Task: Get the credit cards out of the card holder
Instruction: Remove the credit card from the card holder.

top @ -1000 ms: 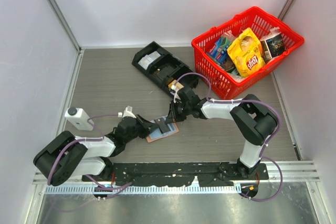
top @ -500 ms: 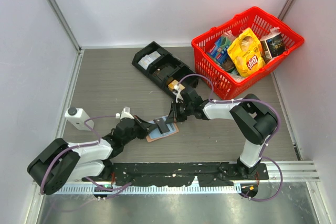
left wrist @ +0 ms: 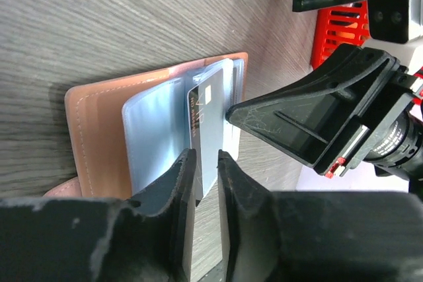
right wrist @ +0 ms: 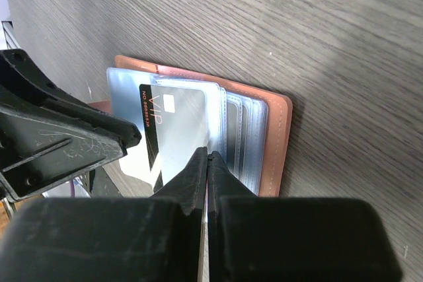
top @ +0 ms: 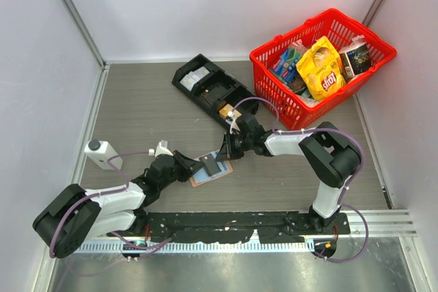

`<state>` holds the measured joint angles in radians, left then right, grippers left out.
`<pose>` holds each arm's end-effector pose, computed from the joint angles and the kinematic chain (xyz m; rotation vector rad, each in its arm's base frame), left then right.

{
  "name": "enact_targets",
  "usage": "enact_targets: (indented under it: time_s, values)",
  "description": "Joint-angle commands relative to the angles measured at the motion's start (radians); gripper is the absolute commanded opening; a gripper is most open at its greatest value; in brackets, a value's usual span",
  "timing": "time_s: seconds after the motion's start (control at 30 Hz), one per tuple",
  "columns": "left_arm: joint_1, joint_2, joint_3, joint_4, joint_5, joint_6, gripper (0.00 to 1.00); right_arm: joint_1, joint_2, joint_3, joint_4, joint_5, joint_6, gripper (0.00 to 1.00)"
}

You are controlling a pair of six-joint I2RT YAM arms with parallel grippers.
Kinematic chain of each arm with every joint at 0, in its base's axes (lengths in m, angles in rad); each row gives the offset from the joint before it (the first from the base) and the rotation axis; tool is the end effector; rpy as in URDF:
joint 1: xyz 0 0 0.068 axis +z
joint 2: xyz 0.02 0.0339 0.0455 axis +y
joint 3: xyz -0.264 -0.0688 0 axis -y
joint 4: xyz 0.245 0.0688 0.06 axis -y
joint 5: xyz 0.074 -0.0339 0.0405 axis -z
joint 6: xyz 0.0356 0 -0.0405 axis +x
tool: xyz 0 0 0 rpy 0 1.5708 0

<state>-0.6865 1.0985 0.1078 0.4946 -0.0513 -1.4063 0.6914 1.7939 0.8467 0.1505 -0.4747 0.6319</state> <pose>0.1409 -0.1131 0.1244 -0.8459 2.1478 -1.1608 0.2547 0.2319 0.1316 -0.3307 2.5690 1.1375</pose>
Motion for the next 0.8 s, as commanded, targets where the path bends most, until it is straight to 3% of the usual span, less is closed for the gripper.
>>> enact_targets:
  time_s: [0.0,0.2,0.77]
  values:
    - [-0.002,0.029,0.023,-0.007,-0.007,0.007,0.28,-0.004,0.05,-0.041,-0.124,0.085,-0.038,0.03]
    - [-0.004,0.026,0.023,-0.021,-0.016,0.004,0.38,-0.004,0.048,-0.044,-0.124,0.087,-0.037,0.02]
    - [-0.002,0.159,0.055,0.122,0.037,0.044,0.3,-0.004,0.053,-0.041,-0.12,0.079,-0.04,0.01]
